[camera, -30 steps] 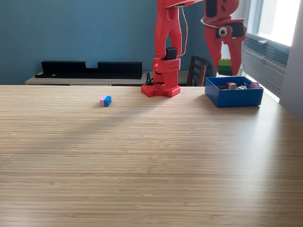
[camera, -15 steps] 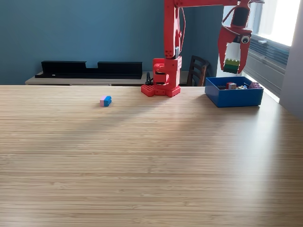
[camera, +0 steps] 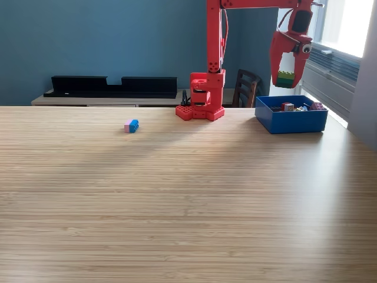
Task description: Grasp a lego block and put it in the bin.
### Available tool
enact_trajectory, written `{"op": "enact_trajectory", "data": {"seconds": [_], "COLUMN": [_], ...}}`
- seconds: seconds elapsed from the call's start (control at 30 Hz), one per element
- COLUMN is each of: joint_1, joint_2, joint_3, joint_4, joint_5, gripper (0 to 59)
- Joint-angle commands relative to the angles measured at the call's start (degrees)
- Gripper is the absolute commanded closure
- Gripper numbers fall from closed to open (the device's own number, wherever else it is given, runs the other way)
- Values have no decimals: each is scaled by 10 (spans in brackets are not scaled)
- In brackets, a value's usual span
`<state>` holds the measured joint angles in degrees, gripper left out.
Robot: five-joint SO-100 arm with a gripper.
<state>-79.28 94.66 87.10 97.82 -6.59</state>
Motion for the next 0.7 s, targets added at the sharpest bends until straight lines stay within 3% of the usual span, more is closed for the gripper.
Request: {"op": "enact_trajectory", "data": {"seconds": [0.03,0.17,0.43,0.53,0.7], "joint_1": [-4,0,9,23,106], "joint_2": [35,35,35,35,35], "joint_3": [-4,-4,-6,-14,-37], "joint_4": [5,4,-10,-11,-37], "joint_5": [-12,-19,-25,-25,9], "gripper": [464,378,340,380,549]}}
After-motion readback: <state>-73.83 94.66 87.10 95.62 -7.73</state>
